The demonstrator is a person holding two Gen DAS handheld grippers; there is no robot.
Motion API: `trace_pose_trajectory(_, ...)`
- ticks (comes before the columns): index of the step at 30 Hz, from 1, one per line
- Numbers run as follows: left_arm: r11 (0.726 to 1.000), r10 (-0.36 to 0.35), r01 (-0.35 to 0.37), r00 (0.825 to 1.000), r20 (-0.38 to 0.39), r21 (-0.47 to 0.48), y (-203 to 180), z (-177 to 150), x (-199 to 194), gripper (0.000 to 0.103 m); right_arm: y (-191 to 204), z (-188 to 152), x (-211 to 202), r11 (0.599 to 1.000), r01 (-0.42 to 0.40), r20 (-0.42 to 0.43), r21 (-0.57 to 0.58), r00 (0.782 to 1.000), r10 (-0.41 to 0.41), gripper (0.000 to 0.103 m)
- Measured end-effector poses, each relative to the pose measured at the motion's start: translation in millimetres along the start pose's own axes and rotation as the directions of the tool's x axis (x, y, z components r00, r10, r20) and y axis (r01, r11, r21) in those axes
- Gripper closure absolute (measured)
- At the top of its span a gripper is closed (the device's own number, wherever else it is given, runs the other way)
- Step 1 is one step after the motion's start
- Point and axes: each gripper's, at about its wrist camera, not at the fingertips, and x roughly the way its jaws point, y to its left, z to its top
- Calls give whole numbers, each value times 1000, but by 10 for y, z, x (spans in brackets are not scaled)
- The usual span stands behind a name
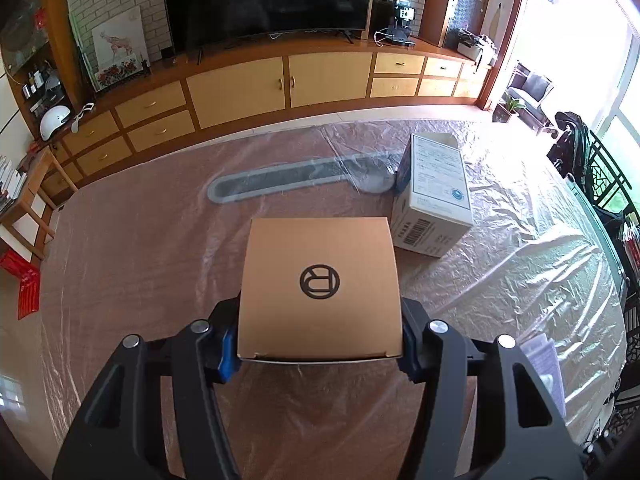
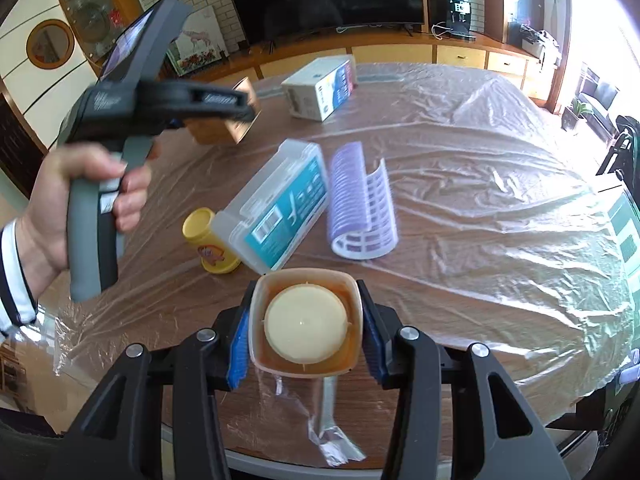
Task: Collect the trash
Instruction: 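Carry the cardboard box and cake tub over the black bin with both tools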
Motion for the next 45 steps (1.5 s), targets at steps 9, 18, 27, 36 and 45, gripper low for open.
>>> trace_pose_trajectory(9, 1000, 13, -13, 1000, 17, -3, 4, -205, -271, 44, -88, 94, -131, 1000, 3, 25, -6, 1000, -2, 58)
trace_pose_trajectory(18, 999, 1, 0, 1000, 26, -34, 59, -433, -561, 44, -114, 249, -209, 999, -11, 51, -32, 999, 12, 58)
trace_pose_trajectory(27, 999, -21, 22, 1000, 23, -37, 57, -774, -836, 44, -63, 262, -281, 998, -24, 51, -53, 998, 27, 58)
trace_pose_trajectory(36, 999, -51, 51, 999, 1, 6, -69, -1212, -1073, 44, 44, 111, -377, 995, -41, 34, -91, 998, 44, 58)
trace_pose_trajectory(45, 996, -78, 78, 997, -10, 32, -210, -1545, -1295, 44, 120, -96, -509, 990, -66, 17, -124, 997, 69, 58)
